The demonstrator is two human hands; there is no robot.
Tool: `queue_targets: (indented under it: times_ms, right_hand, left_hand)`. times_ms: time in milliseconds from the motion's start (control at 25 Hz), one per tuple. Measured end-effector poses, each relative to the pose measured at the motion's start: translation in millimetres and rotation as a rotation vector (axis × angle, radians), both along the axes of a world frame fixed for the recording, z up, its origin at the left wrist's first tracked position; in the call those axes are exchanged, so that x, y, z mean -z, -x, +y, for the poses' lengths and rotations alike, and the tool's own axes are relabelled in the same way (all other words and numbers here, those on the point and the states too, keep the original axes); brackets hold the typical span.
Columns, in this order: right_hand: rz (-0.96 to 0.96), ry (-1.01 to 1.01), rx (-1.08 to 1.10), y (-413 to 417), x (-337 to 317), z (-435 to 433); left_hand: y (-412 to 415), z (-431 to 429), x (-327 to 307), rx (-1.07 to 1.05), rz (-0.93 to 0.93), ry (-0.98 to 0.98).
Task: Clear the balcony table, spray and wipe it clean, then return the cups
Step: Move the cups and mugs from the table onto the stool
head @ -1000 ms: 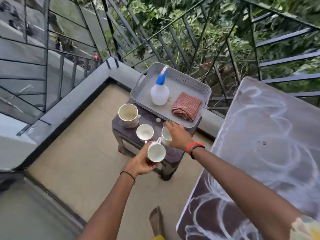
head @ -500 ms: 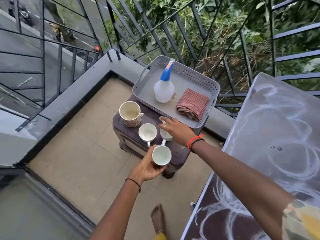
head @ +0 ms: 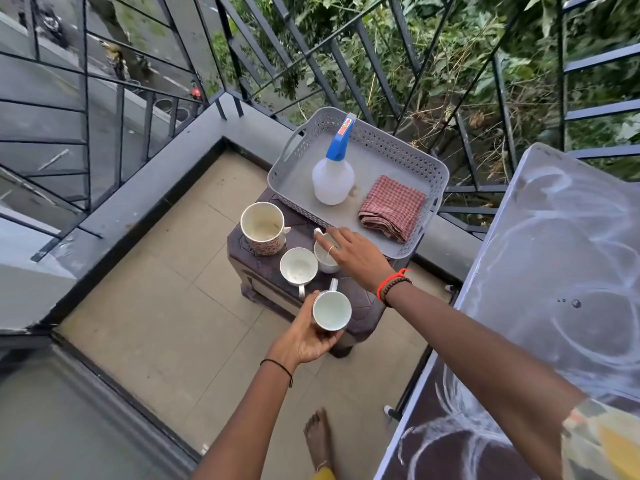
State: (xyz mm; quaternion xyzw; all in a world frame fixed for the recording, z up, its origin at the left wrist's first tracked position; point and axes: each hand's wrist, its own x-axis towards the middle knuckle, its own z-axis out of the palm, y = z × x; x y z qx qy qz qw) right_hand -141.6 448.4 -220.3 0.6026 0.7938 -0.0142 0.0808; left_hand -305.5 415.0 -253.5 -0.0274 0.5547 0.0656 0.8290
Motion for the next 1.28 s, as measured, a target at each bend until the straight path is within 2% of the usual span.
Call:
queue_targets:
  times_ms: [280,760,920,1000,1080,1160,1280]
  right_hand:
    - [0.027,-0.038,0.02,-1,0,4]
    - [0.17,0.031,0.114,-7,-17,-7]
    - [0.232,0.001,0.199,-8,-27,-16]
    - [0.285,-0.038,0.266,-9,-32,-24]
    - [0.399,-0.076,0.365,-11,-38,-37]
    - [0.561,-0.121,0.477,-18,-47,-55]
    - [0.797,-0.259,0.687,-31,-67,-94]
  left_hand:
    - [-4,10,4,-0.066,0.021,0.018]
    - [-15,4,-1,-0.238,0.026,0.025]
    - [-18,-11,-8,-0.233,0.041,0.053]
    - [-16,-24,-14,-0.153,0.083,0.038]
    - [-10,-36,-17,0.019,0.194,-0.078]
    - [-5,-45,-22,0.148,0.349,-0.281]
    - [-3,-53,-37,0.143,0.59,-0.608]
